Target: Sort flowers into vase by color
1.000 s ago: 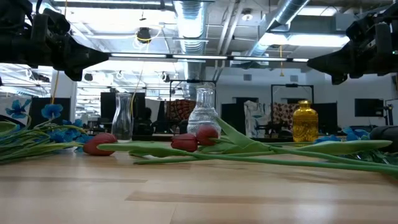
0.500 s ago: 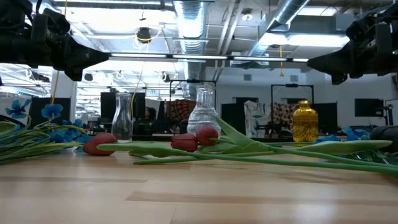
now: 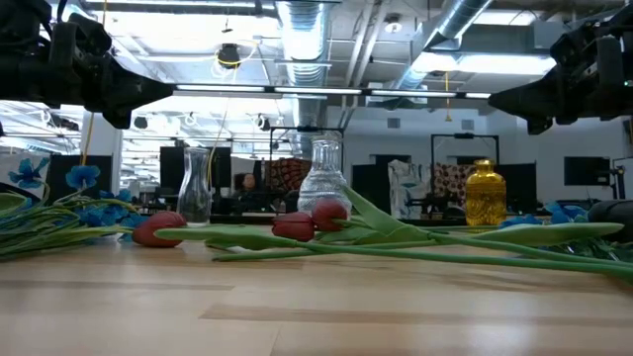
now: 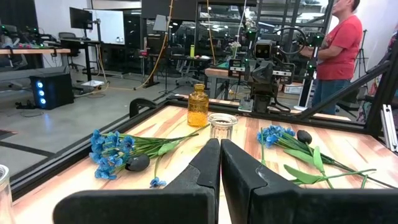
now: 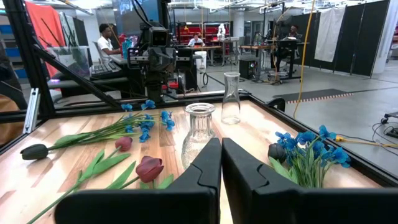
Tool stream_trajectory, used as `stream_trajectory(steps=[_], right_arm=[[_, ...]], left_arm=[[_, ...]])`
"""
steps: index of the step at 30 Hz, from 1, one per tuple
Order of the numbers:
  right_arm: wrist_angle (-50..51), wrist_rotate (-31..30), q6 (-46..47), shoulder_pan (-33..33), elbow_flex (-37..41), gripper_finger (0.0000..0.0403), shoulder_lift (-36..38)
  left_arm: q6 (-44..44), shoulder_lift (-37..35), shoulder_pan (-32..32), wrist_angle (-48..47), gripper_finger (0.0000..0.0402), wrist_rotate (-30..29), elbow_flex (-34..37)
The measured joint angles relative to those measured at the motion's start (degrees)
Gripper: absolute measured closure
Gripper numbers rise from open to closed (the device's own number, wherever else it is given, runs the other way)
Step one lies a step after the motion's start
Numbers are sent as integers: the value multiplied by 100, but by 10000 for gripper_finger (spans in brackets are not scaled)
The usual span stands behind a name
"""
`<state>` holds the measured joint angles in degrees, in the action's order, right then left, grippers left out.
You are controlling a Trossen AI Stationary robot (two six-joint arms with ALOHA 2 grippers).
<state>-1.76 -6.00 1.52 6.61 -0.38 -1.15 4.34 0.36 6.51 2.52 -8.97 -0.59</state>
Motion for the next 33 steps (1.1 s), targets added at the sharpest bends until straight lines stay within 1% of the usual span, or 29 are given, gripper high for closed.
stream_trajectory(steps=[2, 4, 7, 10, 14, 22, 25, 28, 33], right_arm=[[0, 0, 0, 0, 0, 360, 0], [-1, 0, 2, 0, 1, 360, -1], [0, 0, 2, 1, 0, 360, -1], [-2, 0, 2, 0, 2, 360, -2], [-1, 0, 2, 1, 2, 360, -1], [0, 0, 0, 0, 2, 360, 0], [-1, 0, 2, 1, 2, 360, -1], [0, 0, 1, 2, 1, 360, -2], [-1, 0, 2, 0, 1, 360, -2]], left_arm=[[56, 0, 0, 2, 401, -3, 1], [290, 0, 0, 45, 401, -123, 0], [995, -2, 0, 133, 400, -593, 1], [1656, -2, 2, 129, 386, -982, 1], [1933, -2, 2, 131, 341, -997, 0], [2160, 0, 2, 34, 212, -1193, -59], [2233, -2, 2, 45, 172, -1239, -159], [2240, 0, 2, 31, 155, -1249, -315], [2246, 147, 2, -18, 153, -1281, -748]])
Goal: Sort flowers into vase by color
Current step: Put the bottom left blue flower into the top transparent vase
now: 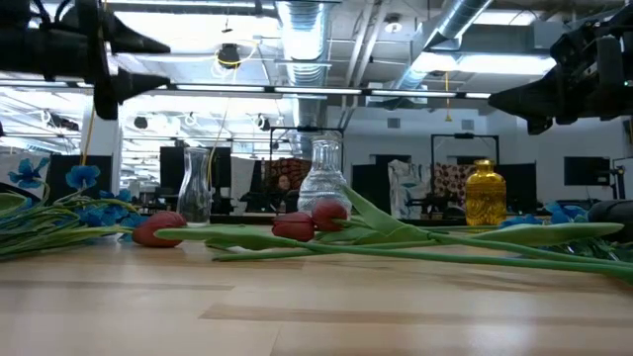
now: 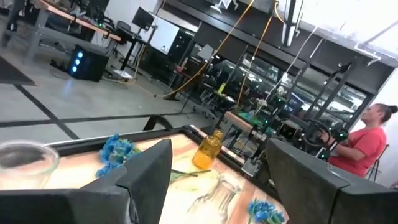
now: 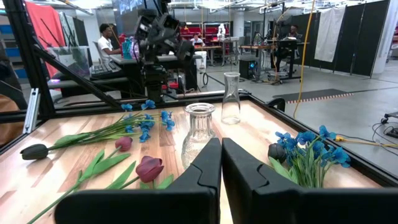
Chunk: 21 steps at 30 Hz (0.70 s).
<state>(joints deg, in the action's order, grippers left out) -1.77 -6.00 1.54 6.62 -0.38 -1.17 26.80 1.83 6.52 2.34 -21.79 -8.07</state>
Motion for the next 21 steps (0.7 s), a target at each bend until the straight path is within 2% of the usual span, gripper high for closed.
stream_trajectory(steps=[5, 8, 12, 17, 21], right_arm=[[1, 0, -1, 0, 2, 360, 1], [1, 0, -1, 0, 0, 360, 0], [1, 0, -1, 0, 1, 360, 2], [1, 0, 0, 1, -1, 360, 0], [1, 0, -2, 1, 0, 360, 0]], left_arm=[[133, 550, 0, -1064, 152, 40, -934], [593, 1139, 0, -2209, 152, 74, -1739], [1253, 2102, 0, -3574, 152, 463, -2799], [2569, 3269, 0, -4803, 152, 1482, -3885], [3491, 4043, -82, -5142, 152, 2643, -4272]])
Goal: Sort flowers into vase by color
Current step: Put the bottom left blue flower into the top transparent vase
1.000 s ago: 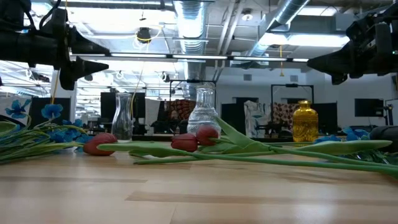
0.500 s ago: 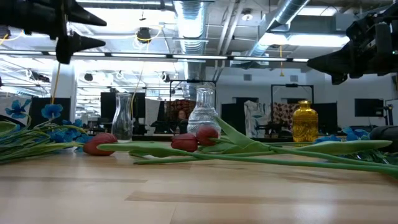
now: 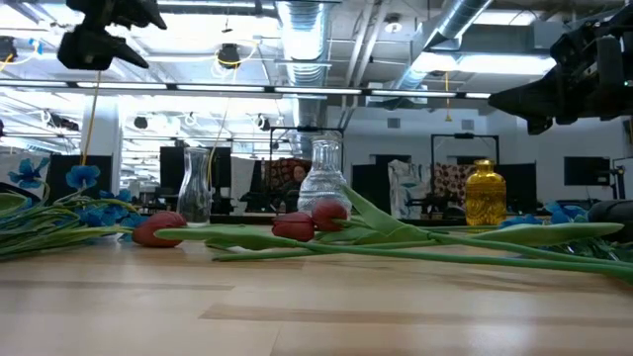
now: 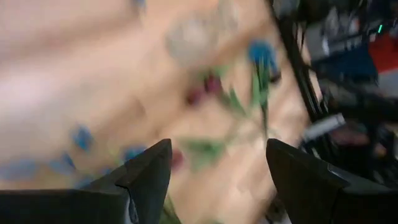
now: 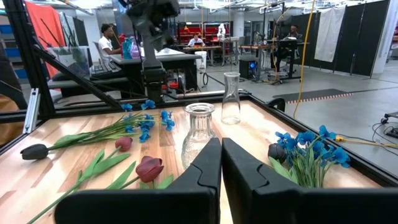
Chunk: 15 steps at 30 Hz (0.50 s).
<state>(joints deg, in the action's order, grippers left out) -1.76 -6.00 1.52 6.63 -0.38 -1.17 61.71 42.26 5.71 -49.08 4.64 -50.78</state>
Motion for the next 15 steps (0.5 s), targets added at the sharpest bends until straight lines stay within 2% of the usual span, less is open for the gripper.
stream_trajectory(steps=[3, 7, 15], right_arm=[[0, 0, 0, -2, -1, 360, 0], [0, 0, 2, -2, 0, 360, 2], [0, 0, 1, -1, 1, 360, 0]], left_arm=[[699, 548, -182, 1, 152, 645, -53], [1418, 1194, -583, -19, 152, 1152, -55], [2825, 2174, -1693, 8, 152, 1227, -55]])
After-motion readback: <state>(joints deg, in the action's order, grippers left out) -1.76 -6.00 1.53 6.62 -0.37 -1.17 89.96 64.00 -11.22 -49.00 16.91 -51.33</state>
